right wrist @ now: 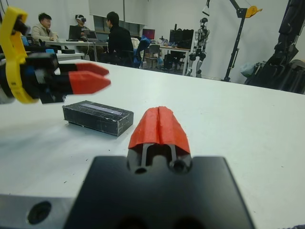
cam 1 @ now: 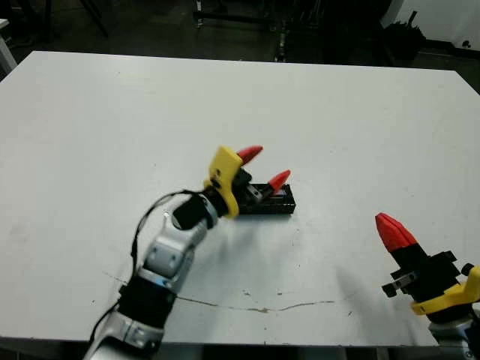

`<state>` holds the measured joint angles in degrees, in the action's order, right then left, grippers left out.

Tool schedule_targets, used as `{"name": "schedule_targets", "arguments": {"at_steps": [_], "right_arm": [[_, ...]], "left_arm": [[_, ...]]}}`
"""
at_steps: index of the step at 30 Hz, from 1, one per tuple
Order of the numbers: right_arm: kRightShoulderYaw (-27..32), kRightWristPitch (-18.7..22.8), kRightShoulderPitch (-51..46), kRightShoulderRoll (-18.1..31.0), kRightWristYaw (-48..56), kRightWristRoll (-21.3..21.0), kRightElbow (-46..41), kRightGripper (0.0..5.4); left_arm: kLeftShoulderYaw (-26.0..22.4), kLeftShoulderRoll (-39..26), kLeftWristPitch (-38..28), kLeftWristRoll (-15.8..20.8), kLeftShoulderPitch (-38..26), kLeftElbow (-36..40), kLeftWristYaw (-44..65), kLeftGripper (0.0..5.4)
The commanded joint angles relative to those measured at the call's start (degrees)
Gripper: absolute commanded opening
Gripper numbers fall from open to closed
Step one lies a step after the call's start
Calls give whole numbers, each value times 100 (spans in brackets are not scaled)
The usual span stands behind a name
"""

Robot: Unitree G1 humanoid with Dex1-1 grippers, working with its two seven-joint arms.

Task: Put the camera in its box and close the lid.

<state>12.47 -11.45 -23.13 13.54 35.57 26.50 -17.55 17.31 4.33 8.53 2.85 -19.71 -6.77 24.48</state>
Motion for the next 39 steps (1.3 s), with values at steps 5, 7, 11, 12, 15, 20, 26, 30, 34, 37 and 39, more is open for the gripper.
{"name": "schedule_targets", "arguments": {"at_steps": [5,7,11,12,15,20,26,30,34,37,39], "right_arm": [[-3,-32,-55,39,-65,-61,-72,0],[-18,18,-76,20,-121,-65,-121,0],[-38,10,-85,28,-143,-73,-141,0],[-40,0,-84,29,-146,-82,-140,0],[-41,-42,-74,30,-108,-71,-109,0],[-42,-88,-62,24,-79,-66,-81,0],[-45,-33,-121,40,-121,-90,-172,0],[-41,-84,-126,3,-123,-80,-148,0],[-40,4,-118,-45,-184,24,-161,0],[-47,-27,-72,-158,-318,24,-169,0],[-60,-41,-30,-241,-476,-39,-200,0]], "left_arm": [[453,-101,407,-556,248,-364,-262,209],[492,-134,561,-582,315,-411,-227,180],[426,-156,1251,-470,393,-413,-172,122],[373,-141,1442,-399,417,-397,-172,106],[156,-46,2245,-146,438,-304,-274,67],[-74,0,3068,186,425,-110,-348,2],[-269,-223,3476,838,587,1026,21,2],[-555,-532,3105,1243,804,2189,270,2],[-1120,-806,2489,1564,940,3029,335,2],[-1692,-981,1800,1758,1012,3283,336,2],[-2017,-1025,1240,1735,1109,3344,224,2]]}}
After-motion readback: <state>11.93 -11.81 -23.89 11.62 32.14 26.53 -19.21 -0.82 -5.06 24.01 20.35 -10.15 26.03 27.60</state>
